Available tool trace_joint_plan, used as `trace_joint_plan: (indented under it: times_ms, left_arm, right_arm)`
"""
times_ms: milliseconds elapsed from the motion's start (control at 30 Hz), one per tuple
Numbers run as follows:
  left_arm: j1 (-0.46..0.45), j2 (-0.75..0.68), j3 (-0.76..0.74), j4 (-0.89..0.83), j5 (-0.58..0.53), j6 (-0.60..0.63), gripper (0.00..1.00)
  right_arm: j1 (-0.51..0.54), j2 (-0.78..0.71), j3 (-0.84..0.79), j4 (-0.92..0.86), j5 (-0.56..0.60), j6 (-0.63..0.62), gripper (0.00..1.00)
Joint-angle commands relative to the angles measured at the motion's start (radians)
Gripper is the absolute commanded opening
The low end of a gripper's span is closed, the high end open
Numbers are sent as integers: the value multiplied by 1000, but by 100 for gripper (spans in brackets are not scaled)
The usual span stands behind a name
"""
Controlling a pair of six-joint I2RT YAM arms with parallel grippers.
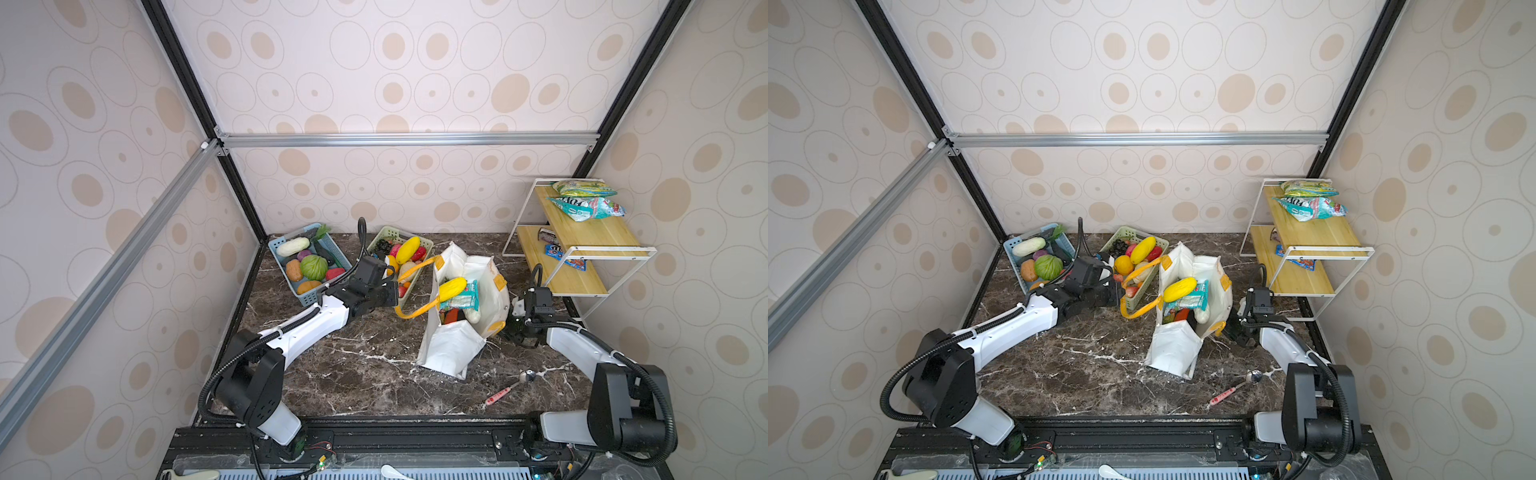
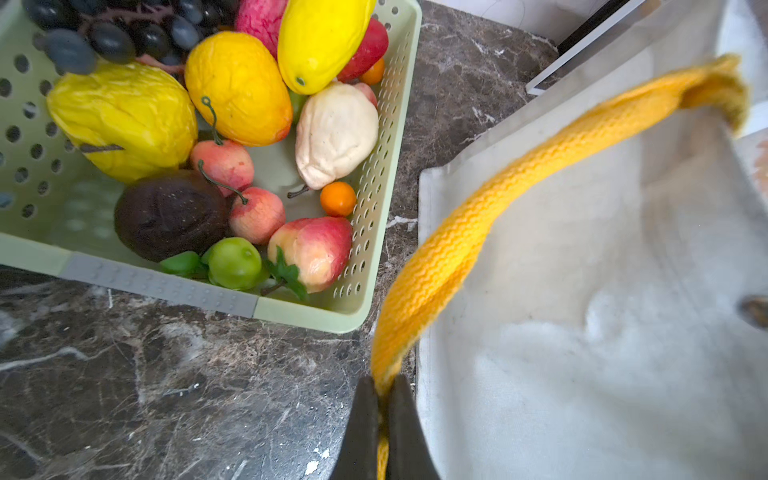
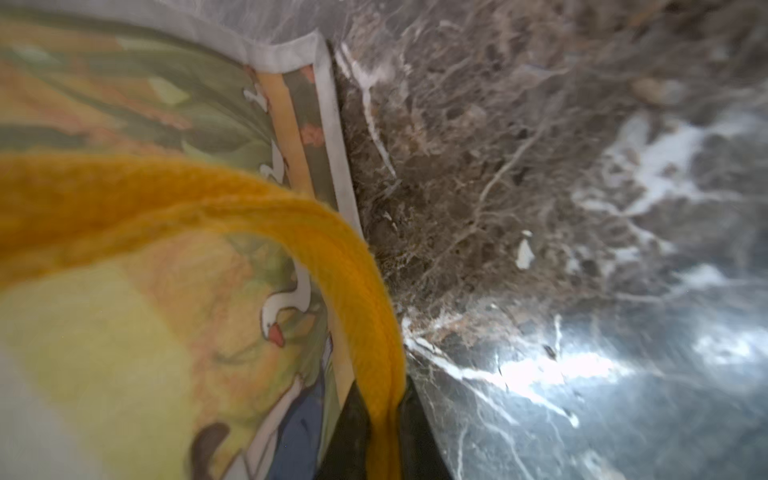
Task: Place the food into the grocery bag and tie it
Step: 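Lift both yellow handles upward with the left and right grippers, then bring the left and right grippers together above the tote with the handles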
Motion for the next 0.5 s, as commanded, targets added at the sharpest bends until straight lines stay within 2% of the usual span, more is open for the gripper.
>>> trace_joint_plan:
  times_ms: [0,167,300,367,467]
  left_arm:
    - [9,-63,96,-34,-33,47,0]
    - [9,-123,208,-104,-89,99,0]
    - [8,-125,298,-134,-56,131,0]
    - [4,-119,336,-118,-15,130,0]
    - [-21,-105,393,-89,11,126,0]
  right_arm:
    - [-15,-71,91,-191,116,-50,9]
    - [-21,-172,265,-409,348,-162,6]
    - [-6,-184,463,-496,387,-219,6]
    - [54,-162,590,-522,415,-254,5]
    - [198,-116,766,-524,453,-328,6]
